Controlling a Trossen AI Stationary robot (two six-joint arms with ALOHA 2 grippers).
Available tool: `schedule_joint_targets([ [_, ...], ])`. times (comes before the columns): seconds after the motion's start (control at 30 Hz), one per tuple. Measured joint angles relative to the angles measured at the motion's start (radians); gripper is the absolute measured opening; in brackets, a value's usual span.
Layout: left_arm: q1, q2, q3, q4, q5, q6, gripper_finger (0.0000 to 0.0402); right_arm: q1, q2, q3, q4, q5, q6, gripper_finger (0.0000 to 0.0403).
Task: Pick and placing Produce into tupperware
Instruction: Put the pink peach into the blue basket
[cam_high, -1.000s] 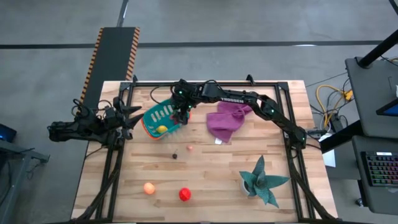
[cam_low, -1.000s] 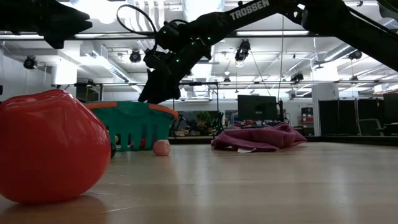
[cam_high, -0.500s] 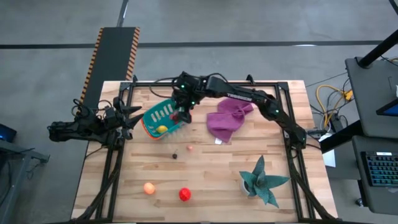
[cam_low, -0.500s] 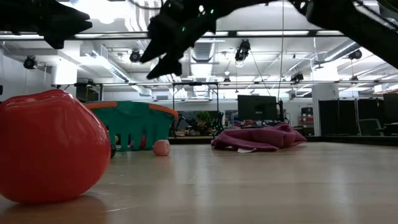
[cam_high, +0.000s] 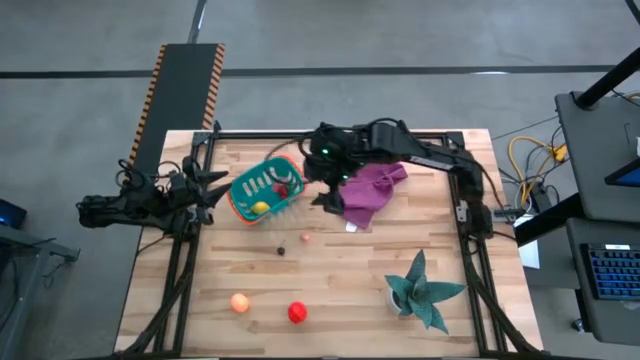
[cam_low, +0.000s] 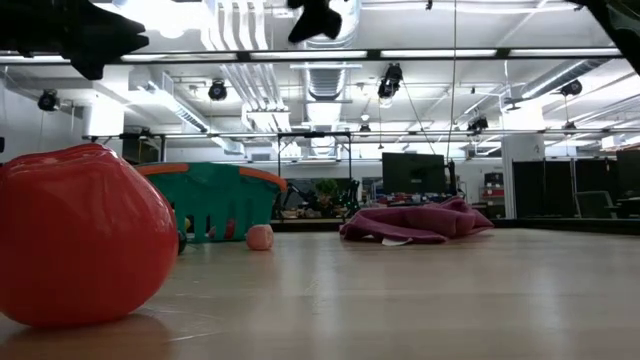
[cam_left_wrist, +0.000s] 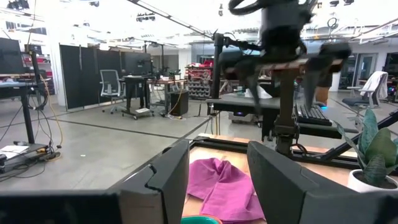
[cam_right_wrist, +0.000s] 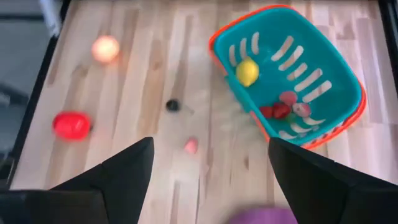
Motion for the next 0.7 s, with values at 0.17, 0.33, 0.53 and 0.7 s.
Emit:
schedule_joint_targets([
  [0.17,0.000,0.000,-0.007,0.000,0.000,-0.002,0.0151,0.062,-0.102,-0.090,0.017,0.009,-0.053,0.0302],
  [0.33,0.000,0.000,-0.009,-0.015,0.000,-0.018,0.0151,0.105,-0.238,-0.286,0.118,0.045,-0.052,0.0299],
  [0.53,-0.001,0.001,-0.019,-0.025,0.002,-0.032,0.0151,0.114,-0.454,-0.630,0.360,0.113,0.002,0.0299],
  [0.7,0.000,0.001,-0.027,-0.024,0.002,-0.032,0.0151,0.114,-0.646,-0.930,0.589,0.116,0.050,0.0294],
])
